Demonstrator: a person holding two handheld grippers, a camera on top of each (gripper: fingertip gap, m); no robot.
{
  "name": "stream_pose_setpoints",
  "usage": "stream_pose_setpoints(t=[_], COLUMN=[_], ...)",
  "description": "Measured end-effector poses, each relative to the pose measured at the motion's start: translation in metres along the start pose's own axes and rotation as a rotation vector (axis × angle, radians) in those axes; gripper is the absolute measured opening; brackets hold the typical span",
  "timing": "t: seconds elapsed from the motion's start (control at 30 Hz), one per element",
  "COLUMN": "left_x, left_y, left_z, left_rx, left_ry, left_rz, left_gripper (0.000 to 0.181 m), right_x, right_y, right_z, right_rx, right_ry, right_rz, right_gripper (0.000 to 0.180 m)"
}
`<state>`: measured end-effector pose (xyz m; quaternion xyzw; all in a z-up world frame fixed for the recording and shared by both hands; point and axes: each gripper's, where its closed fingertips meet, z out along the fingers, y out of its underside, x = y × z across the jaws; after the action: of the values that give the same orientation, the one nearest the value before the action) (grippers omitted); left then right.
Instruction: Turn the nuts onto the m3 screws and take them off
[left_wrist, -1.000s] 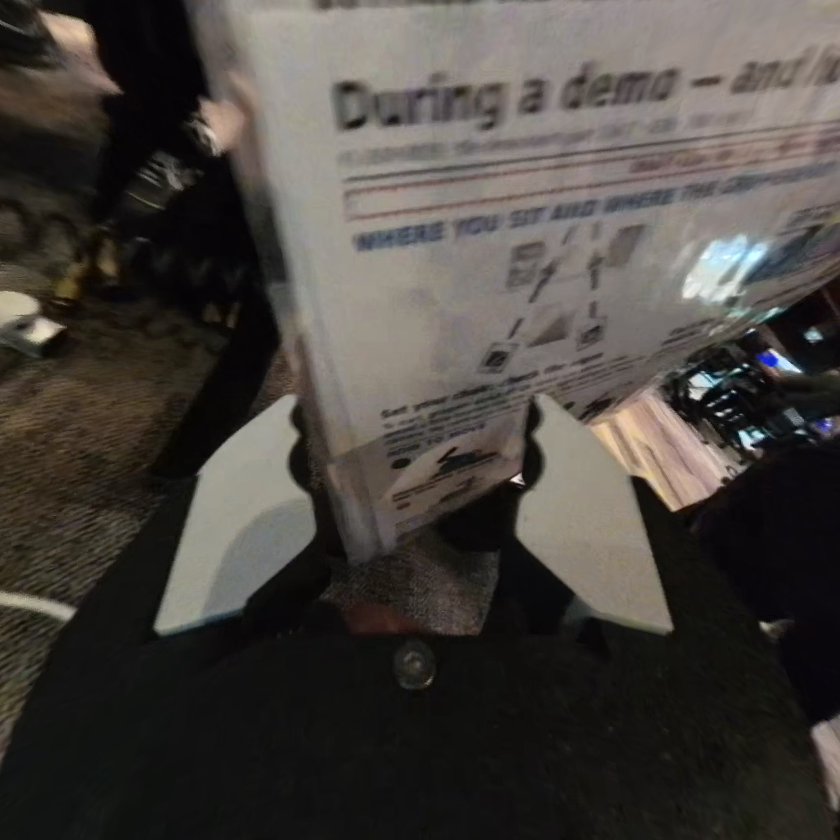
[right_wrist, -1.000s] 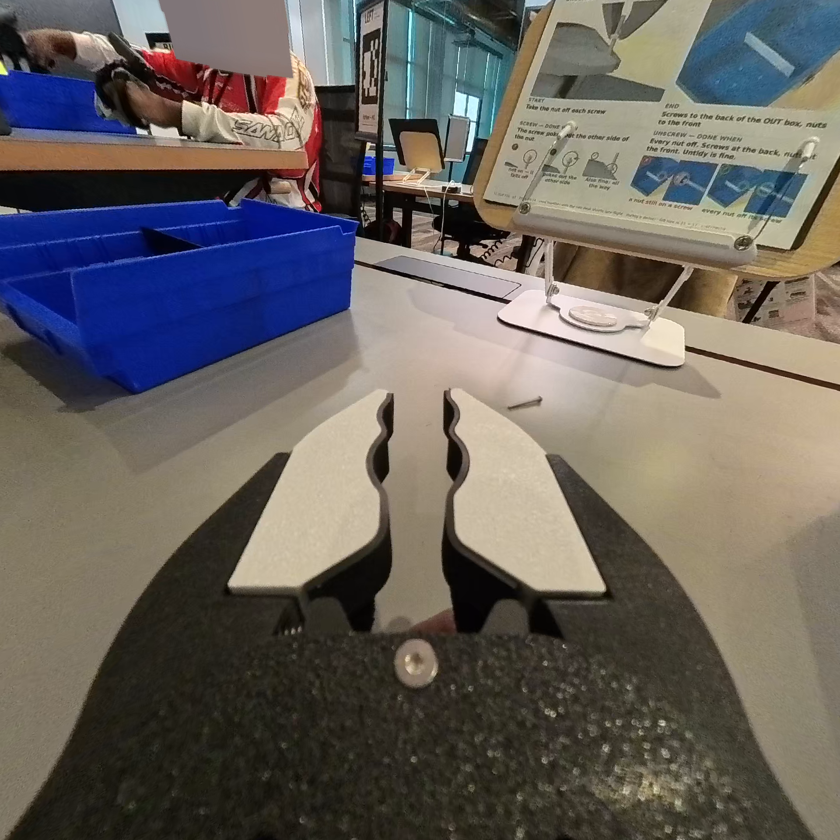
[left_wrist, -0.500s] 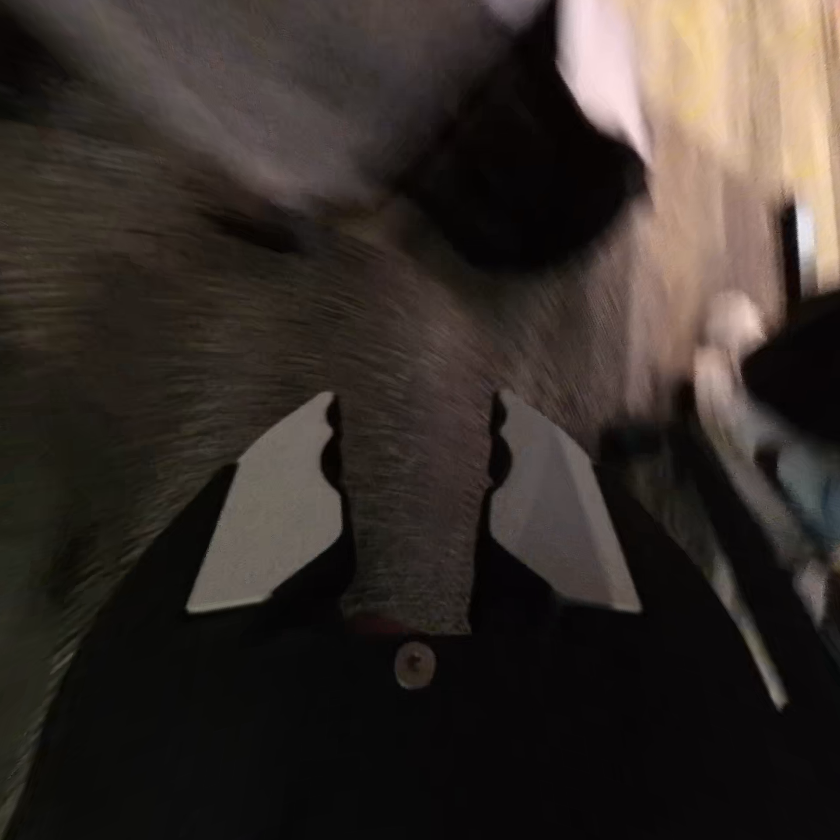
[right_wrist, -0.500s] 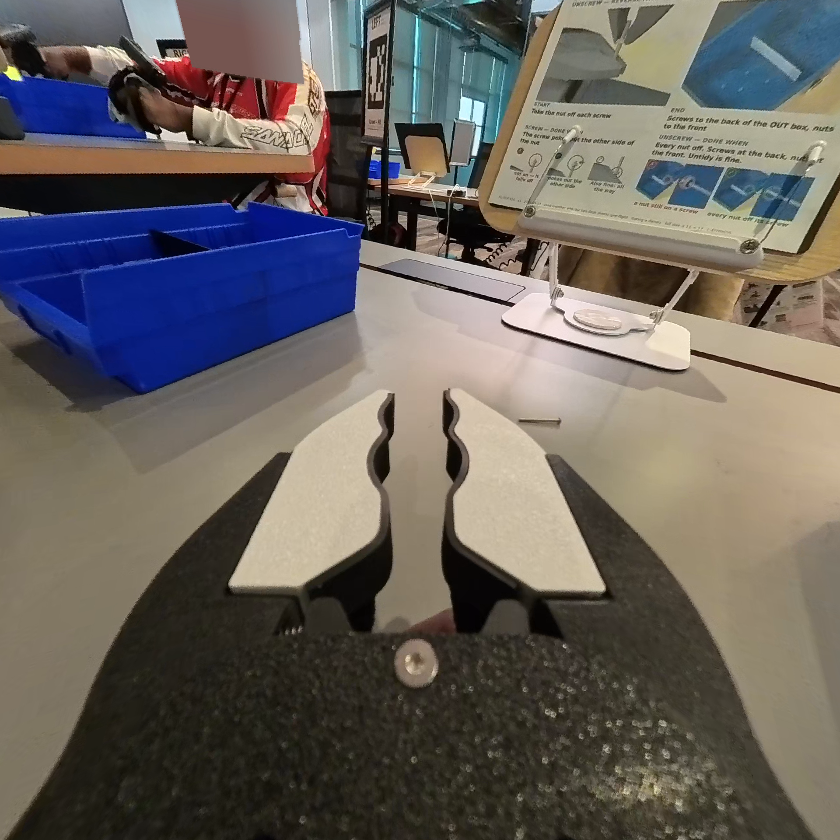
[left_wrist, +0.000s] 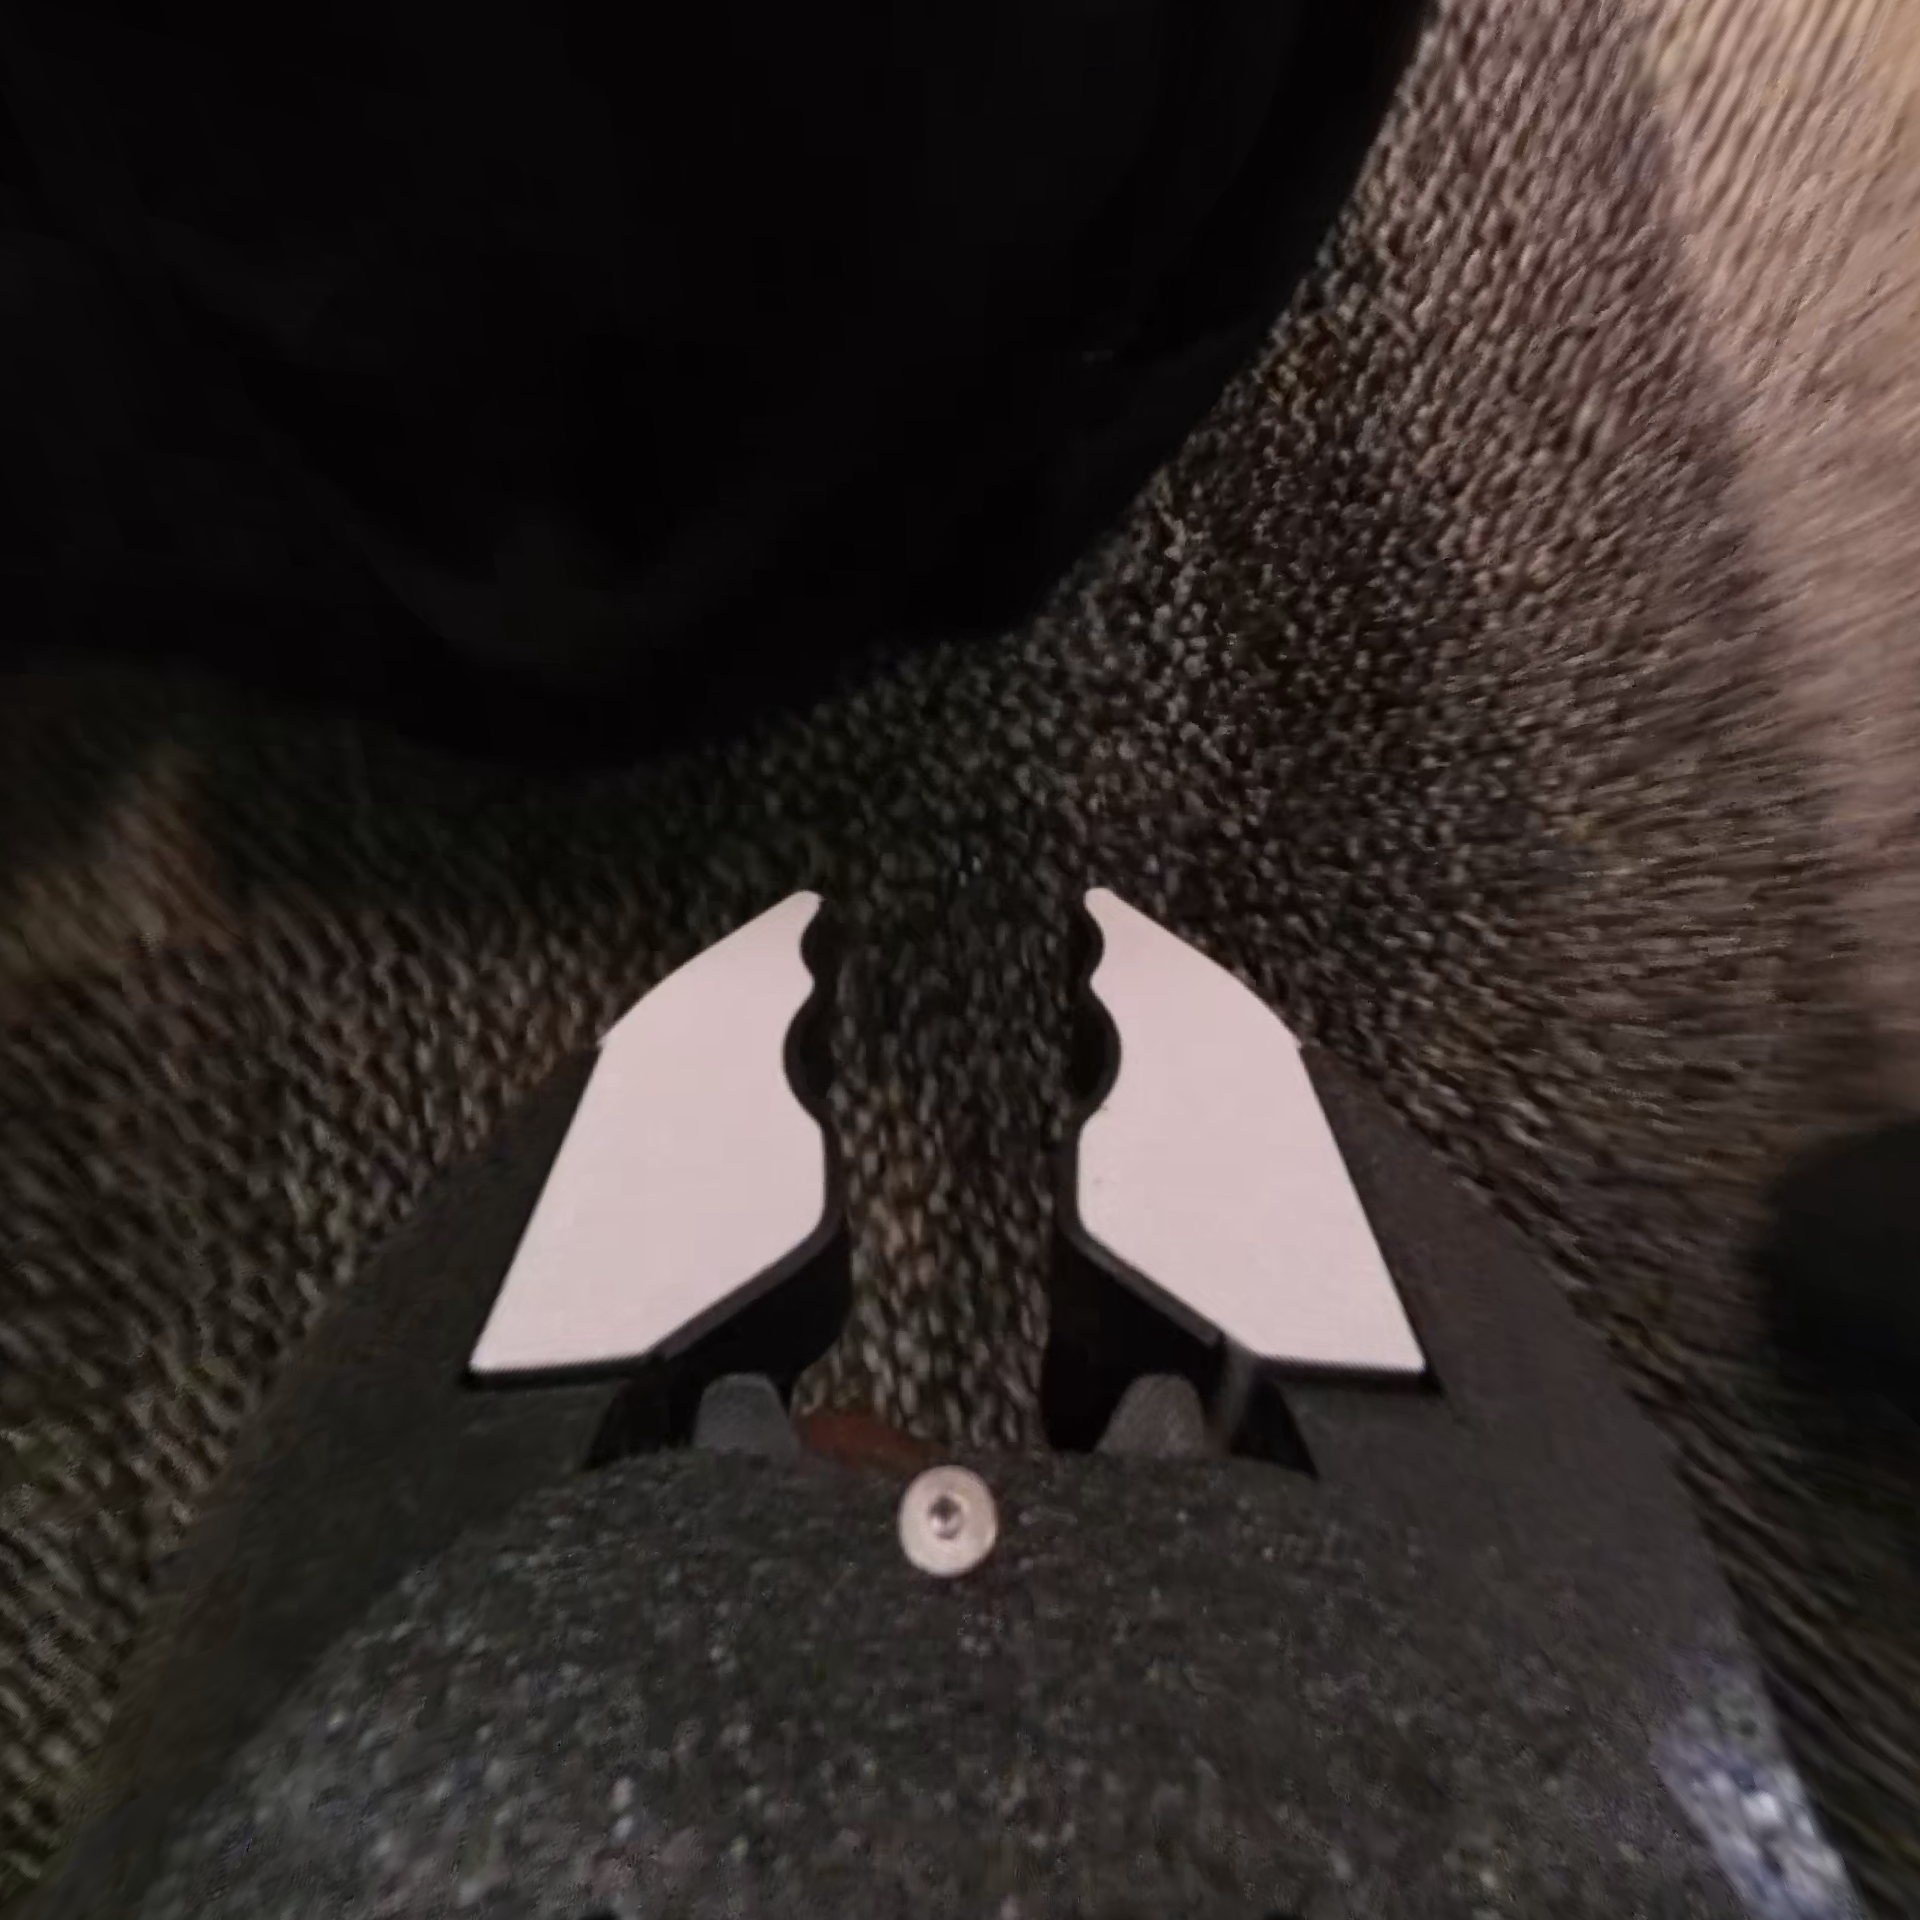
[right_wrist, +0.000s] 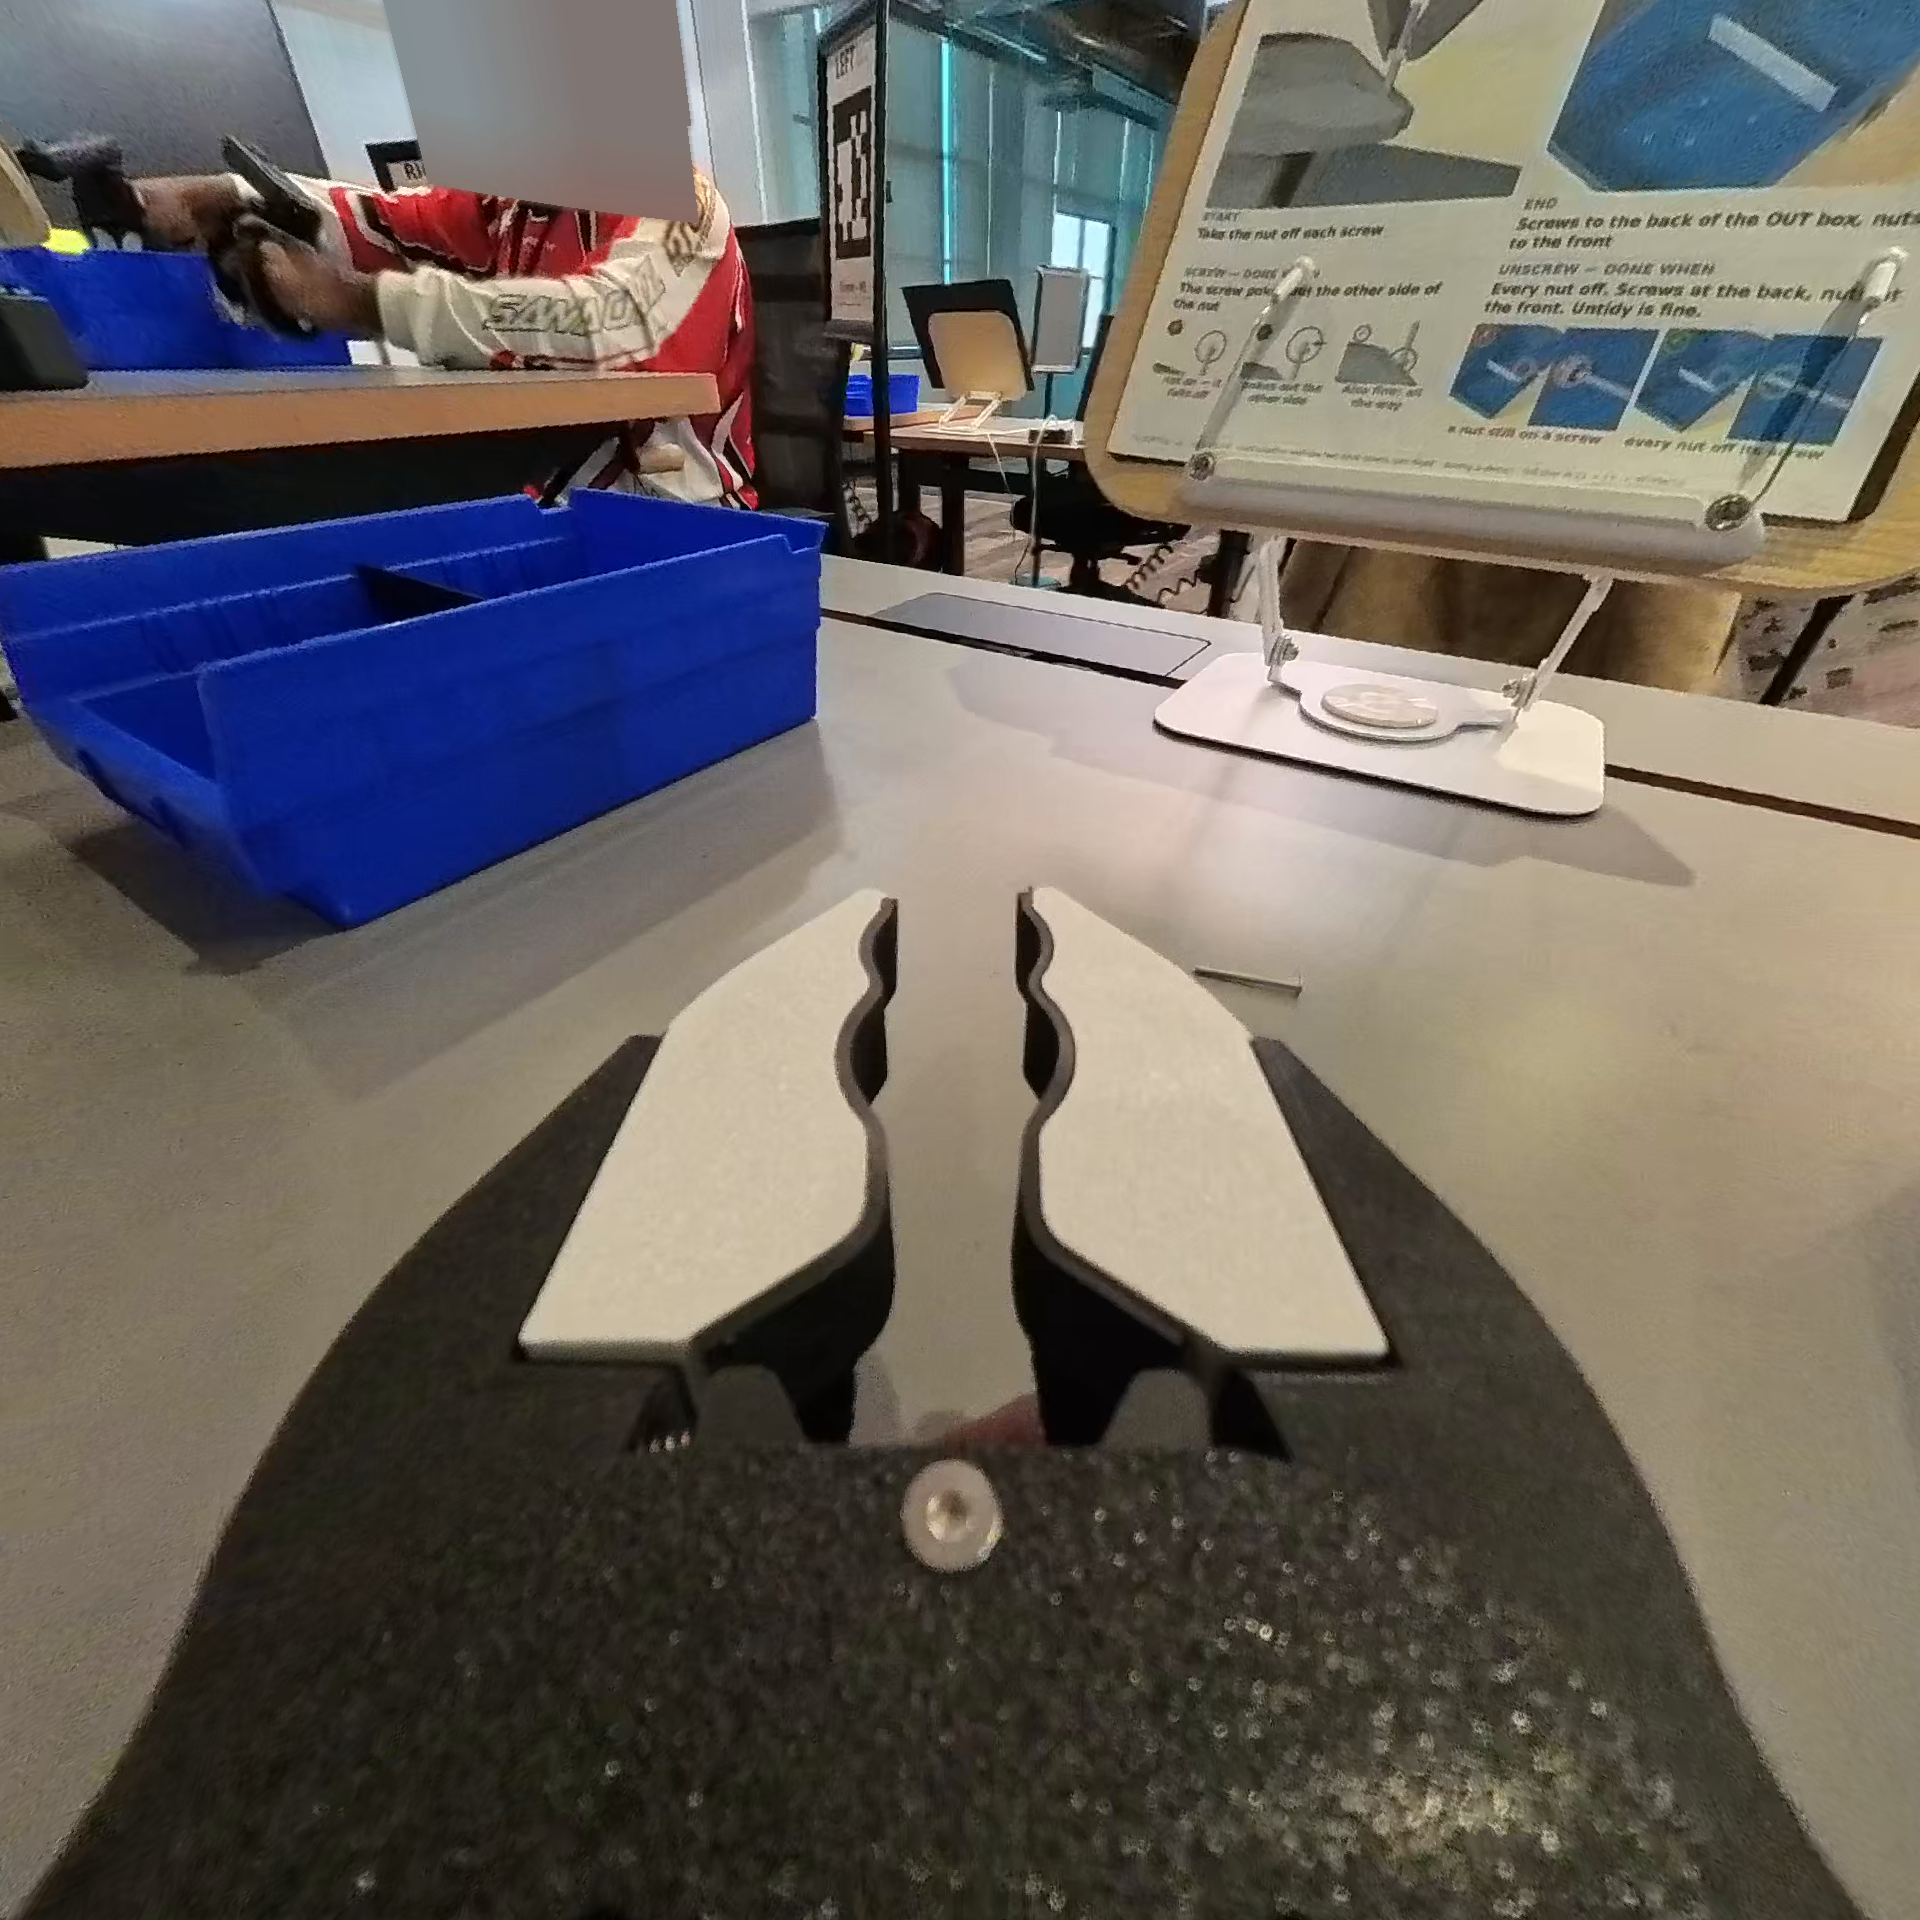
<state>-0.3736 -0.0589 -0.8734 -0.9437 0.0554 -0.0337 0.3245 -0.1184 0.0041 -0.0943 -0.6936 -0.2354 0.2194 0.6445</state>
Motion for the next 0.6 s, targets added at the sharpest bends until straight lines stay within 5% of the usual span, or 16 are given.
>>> stream_pose_setpoints(t=[0.43, 0.6], left_x=[0.003, -0.004], left_y=[0.012, 0.013], left_z=[0.040, 0.044], left_rx=[-0.037, -0.022], left_ry=[-0.042, -0.065], left_rz=[-0.105, -0.058], left_gripper=[0.038, 0.023], right_x=[0.001, 0.000], right_y=[0.007, 0.007], right_z=[0.006, 0.006], right_rx=[-0.062, -0.060], right_ry=[0.028, 0.029], right_rz=[-0.025, -0.032], right_gripper=[0.021, 0.020])
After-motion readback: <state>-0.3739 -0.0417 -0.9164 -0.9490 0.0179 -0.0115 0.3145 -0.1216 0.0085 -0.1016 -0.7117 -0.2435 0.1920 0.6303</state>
